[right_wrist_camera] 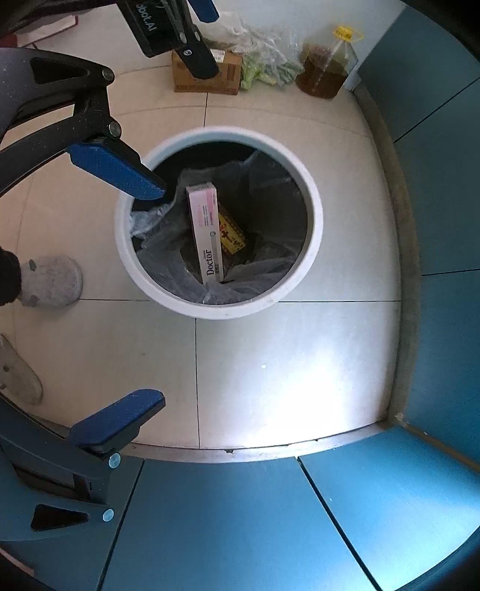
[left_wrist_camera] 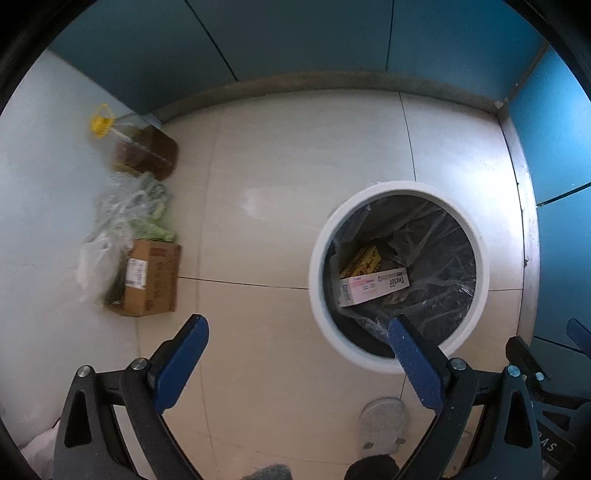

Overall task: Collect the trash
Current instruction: 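Lift both open tools away from the bin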

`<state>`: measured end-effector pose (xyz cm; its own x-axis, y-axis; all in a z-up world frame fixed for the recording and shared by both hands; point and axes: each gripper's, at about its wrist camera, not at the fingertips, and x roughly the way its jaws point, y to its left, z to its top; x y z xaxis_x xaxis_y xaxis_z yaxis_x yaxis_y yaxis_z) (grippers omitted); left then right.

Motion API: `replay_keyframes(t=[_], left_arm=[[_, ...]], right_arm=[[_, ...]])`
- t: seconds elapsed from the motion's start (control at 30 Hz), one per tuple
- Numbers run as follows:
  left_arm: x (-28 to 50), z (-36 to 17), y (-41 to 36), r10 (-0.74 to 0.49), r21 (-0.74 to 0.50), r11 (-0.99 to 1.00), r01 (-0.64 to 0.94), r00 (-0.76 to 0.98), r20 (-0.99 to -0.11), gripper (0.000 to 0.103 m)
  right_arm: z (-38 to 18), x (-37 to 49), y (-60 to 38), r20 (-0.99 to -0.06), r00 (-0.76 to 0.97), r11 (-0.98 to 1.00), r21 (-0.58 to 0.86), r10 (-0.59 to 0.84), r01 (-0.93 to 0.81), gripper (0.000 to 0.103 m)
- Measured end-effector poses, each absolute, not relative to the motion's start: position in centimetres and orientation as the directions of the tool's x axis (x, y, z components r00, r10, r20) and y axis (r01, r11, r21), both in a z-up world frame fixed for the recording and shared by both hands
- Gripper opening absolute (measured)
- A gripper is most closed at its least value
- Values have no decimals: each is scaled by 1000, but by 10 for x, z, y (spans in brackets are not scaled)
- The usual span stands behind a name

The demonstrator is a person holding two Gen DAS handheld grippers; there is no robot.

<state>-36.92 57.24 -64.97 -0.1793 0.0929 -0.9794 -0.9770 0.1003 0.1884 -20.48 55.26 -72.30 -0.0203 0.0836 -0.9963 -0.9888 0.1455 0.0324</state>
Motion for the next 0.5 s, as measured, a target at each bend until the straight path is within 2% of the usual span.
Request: replay_keyframes(t=[0.2, 0.5], left_arm=[[-371, -572, 547, 122, 181, 65, -981, -173, -977, 99], [-367, -426, 499, 194, 159, 50, -986, -147, -970, 99]], right_arm=[[-655, -207, 535, -992, -44, 173, 64, 116, -983, 103], [-495, -202, 493, -981, -36, 157, 67, 193, -985, 103]])
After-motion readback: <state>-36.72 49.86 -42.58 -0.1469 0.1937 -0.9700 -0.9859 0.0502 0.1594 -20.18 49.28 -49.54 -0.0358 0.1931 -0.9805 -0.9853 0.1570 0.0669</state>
